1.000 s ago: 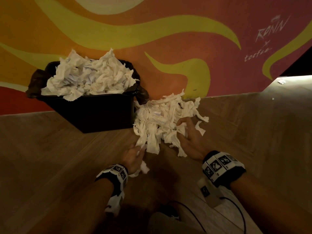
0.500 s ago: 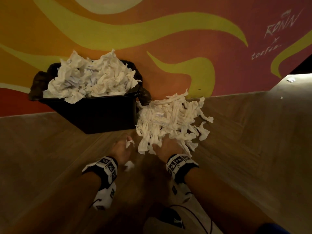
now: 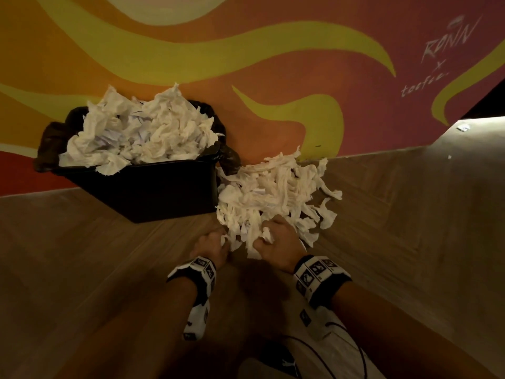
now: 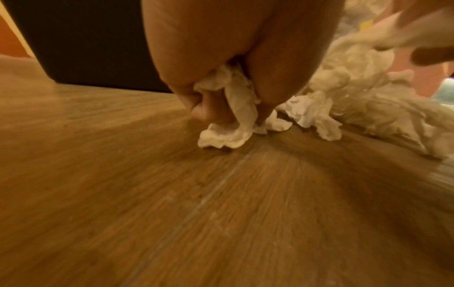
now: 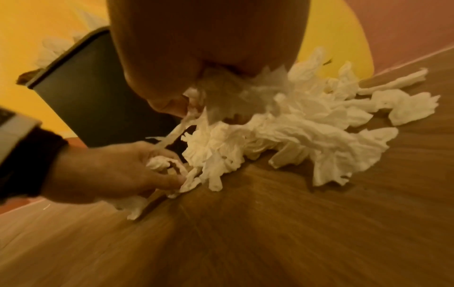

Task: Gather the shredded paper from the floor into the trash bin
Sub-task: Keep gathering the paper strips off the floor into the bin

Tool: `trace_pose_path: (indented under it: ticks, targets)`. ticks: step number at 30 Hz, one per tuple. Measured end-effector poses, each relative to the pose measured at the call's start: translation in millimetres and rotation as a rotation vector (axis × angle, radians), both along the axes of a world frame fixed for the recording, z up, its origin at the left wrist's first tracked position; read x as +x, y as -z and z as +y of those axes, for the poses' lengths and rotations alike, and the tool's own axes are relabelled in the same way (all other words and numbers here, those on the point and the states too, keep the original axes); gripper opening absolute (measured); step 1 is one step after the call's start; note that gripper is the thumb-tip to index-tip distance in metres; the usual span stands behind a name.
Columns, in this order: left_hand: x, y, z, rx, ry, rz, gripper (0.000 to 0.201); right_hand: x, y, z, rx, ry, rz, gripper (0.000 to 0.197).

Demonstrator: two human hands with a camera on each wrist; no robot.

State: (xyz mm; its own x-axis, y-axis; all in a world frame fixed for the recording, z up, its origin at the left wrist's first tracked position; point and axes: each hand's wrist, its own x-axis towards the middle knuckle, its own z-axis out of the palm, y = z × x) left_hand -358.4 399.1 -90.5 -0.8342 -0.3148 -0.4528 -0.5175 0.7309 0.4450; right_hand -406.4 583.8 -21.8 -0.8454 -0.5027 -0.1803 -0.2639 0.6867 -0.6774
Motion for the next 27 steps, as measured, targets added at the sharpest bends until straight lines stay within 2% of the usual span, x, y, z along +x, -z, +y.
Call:
trace_pose_path:
  ticks: [2, 5, 8, 11, 13, 15, 16, 19, 23, 27]
  targets:
    - [1.2, 1.8, -4.8, 0.047, 0.028, 0.001, 0.035, -3.1, -4.7, 7.6, -0.054, 0.009, 0.016, 0.012]
    - [5.4, -5.0, -9.6, 0.158, 0.049, 0.092, 0.026, -10.4, -12.8, 18.1, -0.142, 0.068, 0.030, 0.011]
    - [16.4, -18.3, -11.7, 0.310, -0.070, 0.249, 0.022, -16.8, -23.5, 23.9, -0.230, 0.112, 0.014, 0.019]
    - [25.1, -32.1, -15.3, 0.241, -0.090, 0.519, 0.027, -23.6, -34.4, 25.5, -0.316, 0.147, 0.042, 0.025]
    - [24.4, -45.9, -17.7, 0.164, -0.048, 0.661, 0.020, -28.8, -46.1, 24.1, -0.329, 0.179, 0.085, 0.020]
    - [21.1, -61.6, -20.8, 0.095, -0.005, 0.733, 0.012, -35.0, -57.8, 23.8, -0.316, 0.186, 0.143, 0.025]
    - [19.1, -70.4, -22.7, 0.076, 0.005, 0.760, 0.015, -37.9, -62.8, 24.0, -0.294, 0.178, 0.151, 0.023]
    - [12.9, -98.9, -27.1, 0.086, 0.009, 0.855, 0.023, -47.2, -77.6, 25.1, -0.215, 0.132, 0.179, 0.005]
    - [5.0, -136.4, -24.1, 0.166, -0.052, 0.924, 0.014, -59.7, -98.0, 22.8, -0.219, 0.083, 0.230, 0.032]
    - [-4.6, -165.1, -24.6, 0.116, 0.004, 1.000, 0.012, -67.3, -118.2, 16.9, -0.385, 0.111, 0.198, 0.039]
